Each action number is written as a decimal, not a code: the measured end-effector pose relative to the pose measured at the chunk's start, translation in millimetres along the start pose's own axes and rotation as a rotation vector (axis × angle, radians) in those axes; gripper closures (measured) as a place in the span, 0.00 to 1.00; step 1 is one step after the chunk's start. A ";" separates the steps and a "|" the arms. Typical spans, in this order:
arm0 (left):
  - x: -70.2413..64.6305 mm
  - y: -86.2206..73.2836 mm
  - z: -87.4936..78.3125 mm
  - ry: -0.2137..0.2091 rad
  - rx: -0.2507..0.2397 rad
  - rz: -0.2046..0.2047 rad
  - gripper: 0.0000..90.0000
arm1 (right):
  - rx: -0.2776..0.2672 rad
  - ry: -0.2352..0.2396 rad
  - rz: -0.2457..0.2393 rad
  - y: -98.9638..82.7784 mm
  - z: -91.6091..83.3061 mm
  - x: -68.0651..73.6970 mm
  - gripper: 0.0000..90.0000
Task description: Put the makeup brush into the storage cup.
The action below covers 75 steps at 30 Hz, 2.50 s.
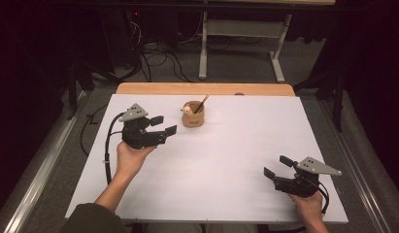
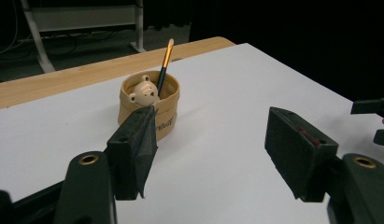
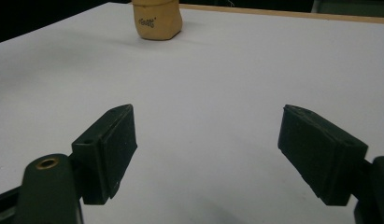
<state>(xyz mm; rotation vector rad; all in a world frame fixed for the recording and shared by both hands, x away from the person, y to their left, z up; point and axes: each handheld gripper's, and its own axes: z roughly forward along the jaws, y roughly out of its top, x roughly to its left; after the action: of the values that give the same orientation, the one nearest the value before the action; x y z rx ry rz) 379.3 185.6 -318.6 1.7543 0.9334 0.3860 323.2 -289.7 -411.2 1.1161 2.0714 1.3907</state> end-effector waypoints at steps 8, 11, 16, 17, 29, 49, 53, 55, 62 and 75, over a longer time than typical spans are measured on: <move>1.3 -3.7 -5.0 0.002 -0.012 -0.017 0.38 | -0.002 0.000 0.000 0.0 -0.4 -0.3 0.23; 0.9 -5.3 -7.6 0.003 -0.014 -0.018 0.38 | -0.001 0.002 -0.001 0.0 -0.1 0.1 0.23; 2.7 -9.1 -10.8 0.005 -0.021 -0.032 0.38 | -0.003 0.000 0.001 -0.1 -0.4 -0.6 0.24; 2.9 -9.9 -11.2 0.004 -0.020 -0.033 0.38 | -0.002 0.000 0.000 -0.1 -0.3 -0.5 0.23; 1.3 -16.6 -21.3 0.006 -0.030 -0.036 0.37 | 0.001 0.001 -0.006 0.0 0.1 0.1 0.23; 2.4 -27.7 -34.9 0.015 -0.049 -0.051 0.38 | 0.004 0.001 -0.006 -0.1 0.6 0.4 0.23; 2.6 -29.8 -38.2 0.012 -0.051 -0.058 0.38 | 0.004 0.001 -0.008 -0.3 0.5 0.3 0.23; 2.6 -30.7 -39.4 0.012 -0.054 -0.062 0.38 | 0.004 0.000 -0.007 -0.4 0.3 0.0 0.23; 3.8 -34.5 -44.3 0.018 -0.056 -0.066 0.38 | 0.004 0.001 -0.005 -0.2 0.6 0.5 0.23; 8.5 -44.7 -49.0 0.034 -0.051 -0.083 0.38 | 0.003 0.002 -0.007 -0.4 0.4 -0.7 0.23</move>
<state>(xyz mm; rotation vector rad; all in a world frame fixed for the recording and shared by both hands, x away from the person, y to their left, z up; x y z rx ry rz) 334.8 229.8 -341.7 1.6619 1.0081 0.3835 323.7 -290.1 -411.8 1.1085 2.0770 1.3869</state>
